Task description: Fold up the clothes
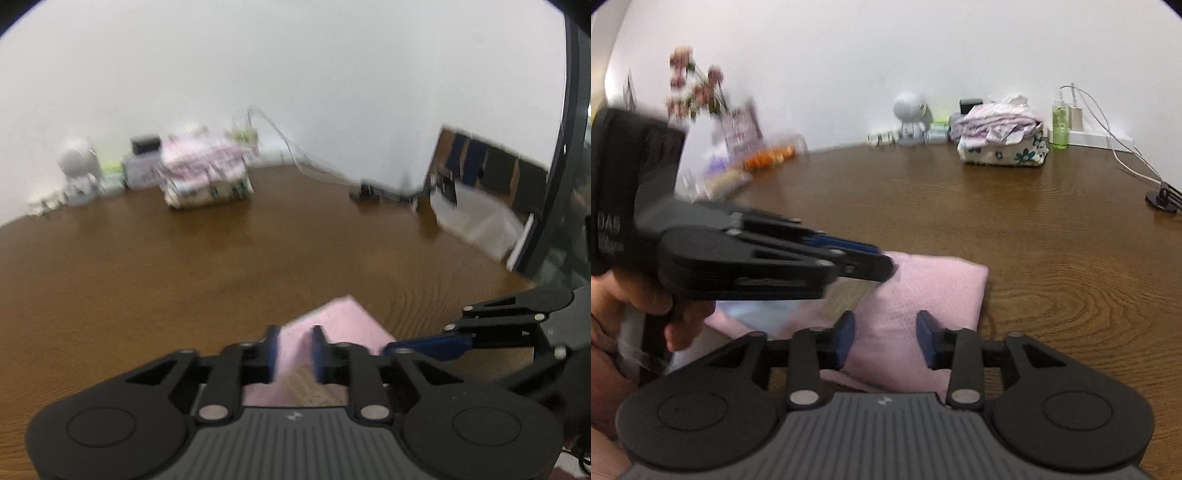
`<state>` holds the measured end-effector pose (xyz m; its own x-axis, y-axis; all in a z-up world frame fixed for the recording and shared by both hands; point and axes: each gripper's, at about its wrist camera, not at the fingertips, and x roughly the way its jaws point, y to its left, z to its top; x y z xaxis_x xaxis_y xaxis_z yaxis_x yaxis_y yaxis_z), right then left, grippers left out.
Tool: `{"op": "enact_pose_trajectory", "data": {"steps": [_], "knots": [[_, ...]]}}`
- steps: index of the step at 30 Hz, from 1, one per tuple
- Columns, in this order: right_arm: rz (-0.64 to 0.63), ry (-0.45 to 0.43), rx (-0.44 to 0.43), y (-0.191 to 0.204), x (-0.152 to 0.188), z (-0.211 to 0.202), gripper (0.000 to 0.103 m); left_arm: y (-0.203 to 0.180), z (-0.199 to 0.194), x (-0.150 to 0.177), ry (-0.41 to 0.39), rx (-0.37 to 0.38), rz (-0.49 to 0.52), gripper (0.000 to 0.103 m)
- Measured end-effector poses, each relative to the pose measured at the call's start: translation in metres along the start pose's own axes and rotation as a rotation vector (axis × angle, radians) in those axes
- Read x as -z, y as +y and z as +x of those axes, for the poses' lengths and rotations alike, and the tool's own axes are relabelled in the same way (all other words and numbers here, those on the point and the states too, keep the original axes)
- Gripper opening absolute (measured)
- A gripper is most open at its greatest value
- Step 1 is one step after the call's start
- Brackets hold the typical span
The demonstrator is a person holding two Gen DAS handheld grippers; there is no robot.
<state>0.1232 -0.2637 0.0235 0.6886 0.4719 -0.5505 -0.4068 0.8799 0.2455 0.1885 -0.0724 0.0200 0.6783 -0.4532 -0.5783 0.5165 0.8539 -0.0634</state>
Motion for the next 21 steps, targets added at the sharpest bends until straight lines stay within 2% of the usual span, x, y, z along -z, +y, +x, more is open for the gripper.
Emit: {"op": "enact_pose_trajectory", "data": {"steps": [1, 2, 5, 6, 7, 8, 9, 14, 18, 21], "knots": [[0.012, -0.018, 0.002, -0.003, -0.004, -0.006, 0.039, 0.002, -0.009, 0.000, -0.022, -0.014, -0.007, 0.040], [0.009, -0.031, 0.018, -0.005, -0.008, -0.009, 0.039, 0.004, -0.017, 0.001, -0.036, -0.023, -0.009, 0.040], [-0.002, -0.039, 0.049, -0.011, -0.020, -0.006, 0.039, 0.001, -0.030, 0.010, -0.033, -0.020, 0.018, 0.036], [-0.010, -0.030, 0.039, -0.011, -0.024, -0.001, 0.038, -0.003, -0.031, 0.014, -0.022, -0.021, 0.041, 0.029], [-0.020, -0.017, 0.028, -0.011, -0.027, 0.007, 0.033, -0.007, -0.031, 0.019, -0.007, -0.021, 0.061, 0.021], [-0.030, -0.002, 0.026, -0.009, -0.029, 0.014, 0.030, -0.010, -0.029, 0.023, 0.009, -0.021, 0.071, 0.019], [-0.042, 0.016, 0.028, -0.007, -0.031, 0.024, 0.025, -0.013, -0.027, 0.026, 0.025, -0.021, 0.082, 0.018], [-0.091, 0.077, 0.072, -0.002, -0.024, 0.051, 0.024, -0.013, -0.012, 0.044, 0.091, -0.045, 0.080, 0.018], [-0.112, 0.057, 0.080, 0.002, -0.017, 0.047, 0.026, -0.011, -0.012, 0.042, 0.083, -0.042, 0.072, 0.018], [-0.050, -0.001, 0.041, -0.005, -0.020, 0.032, 0.029, -0.007, -0.019, 0.034, 0.051, -0.045, 0.065, 0.019]]}}
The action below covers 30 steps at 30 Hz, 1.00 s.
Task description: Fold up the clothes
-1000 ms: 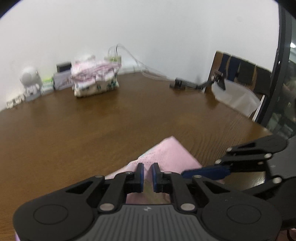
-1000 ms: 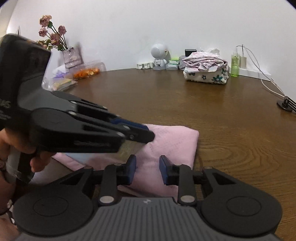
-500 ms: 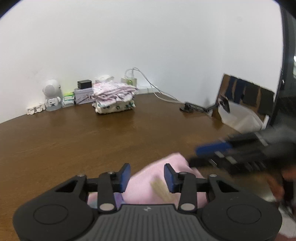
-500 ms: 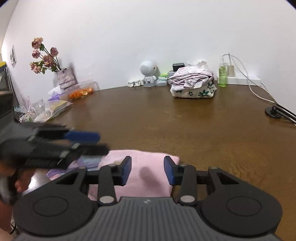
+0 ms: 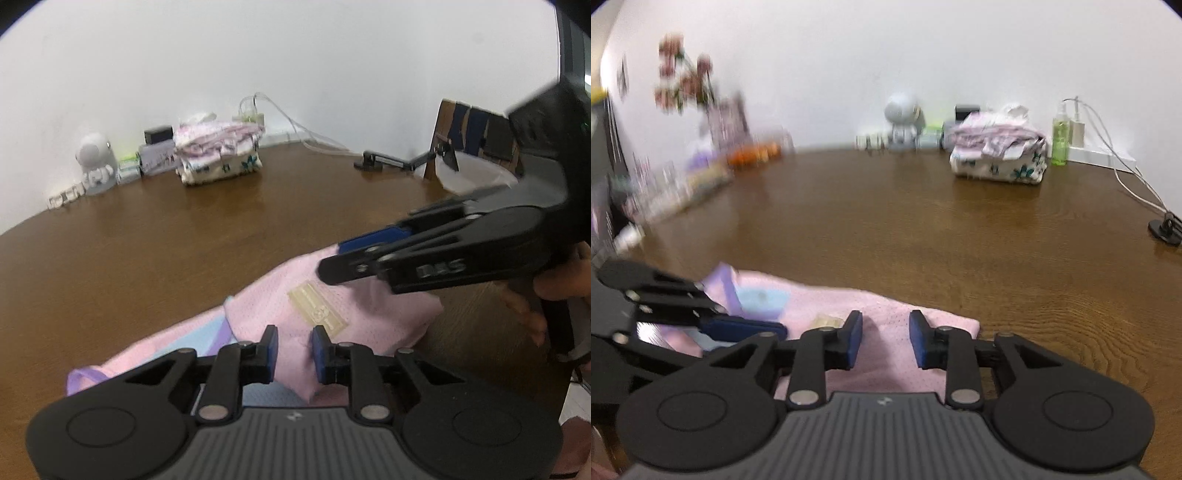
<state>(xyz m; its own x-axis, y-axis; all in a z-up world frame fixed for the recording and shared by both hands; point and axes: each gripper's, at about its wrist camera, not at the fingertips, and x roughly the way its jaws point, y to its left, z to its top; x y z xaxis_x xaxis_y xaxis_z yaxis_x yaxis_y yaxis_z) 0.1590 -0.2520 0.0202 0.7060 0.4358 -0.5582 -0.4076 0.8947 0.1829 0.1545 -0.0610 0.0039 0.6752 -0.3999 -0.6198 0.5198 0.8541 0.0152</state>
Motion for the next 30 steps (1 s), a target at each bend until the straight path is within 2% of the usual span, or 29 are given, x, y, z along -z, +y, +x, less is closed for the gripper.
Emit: {"op": "enact_pose_trajectory", "data": {"steps": [3, 5, 7, 11, 15, 17, 19, 21, 24, 26, 27, 28, 30], "knots": [[0.011, -0.038, 0.003, -0.002, 0.001, -0.024, 0.033, 0.011, -0.003, -0.010, -0.032, -0.005, -0.025, 0.019], [0.001, -0.035, 0.010, -0.002, 0.006, -0.036, 0.033, 0.017, 0.004, -0.018, -0.026, -0.001, -0.032, 0.018], [-0.010, -0.014, 0.013, 0.000, 0.015, -0.042, 0.033, 0.022, 0.015, -0.022, 0.003, 0.016, -0.042, 0.007], [-0.012, 0.034, 0.032, 0.000, 0.029, -0.038, 0.033, 0.026, 0.037, -0.020, 0.060, 0.019, -0.059, 0.006], [-0.020, 0.060, 0.048, 0.000, 0.038, -0.030, 0.033, 0.030, 0.038, -0.019, 0.052, 0.020, -0.084, 0.008], [-0.002, 0.042, 0.031, -0.002, 0.035, -0.035, 0.037, 0.030, 0.030, -0.020, 0.032, 0.014, -0.090, 0.016], [0.042, 0.013, 0.013, -0.008, 0.031, -0.045, 0.054, 0.030, 0.016, -0.020, -0.009, 0.015, -0.090, 0.050], [0.109, -0.006, 0.001, -0.020, 0.028, -0.054, 0.062, 0.027, 0.001, -0.019, -0.049, 0.020, -0.080, 0.056], [0.228, 0.003, -0.035, -0.039, 0.026, -0.057, 0.062, 0.019, -0.009, -0.015, -0.053, 0.021, -0.042, 0.052], [0.277, 0.025, -0.050, -0.048, 0.027, -0.052, 0.062, 0.014, -0.009, -0.012, -0.036, 0.014, -0.014, 0.034], [0.293, 0.036, -0.055, -0.050, 0.027, -0.048, 0.062, 0.013, -0.006, -0.010, -0.021, 0.016, -0.004, 0.020], [0.309, 0.047, -0.061, -0.053, 0.027, -0.044, 0.061, 0.011, -0.004, -0.008, -0.006, 0.018, 0.007, 0.014], [0.347, 0.069, -0.083, -0.058, 0.028, -0.034, 0.058, 0.009, 0.003, -0.003, 0.025, 0.022, 0.020, 0.011]]}}
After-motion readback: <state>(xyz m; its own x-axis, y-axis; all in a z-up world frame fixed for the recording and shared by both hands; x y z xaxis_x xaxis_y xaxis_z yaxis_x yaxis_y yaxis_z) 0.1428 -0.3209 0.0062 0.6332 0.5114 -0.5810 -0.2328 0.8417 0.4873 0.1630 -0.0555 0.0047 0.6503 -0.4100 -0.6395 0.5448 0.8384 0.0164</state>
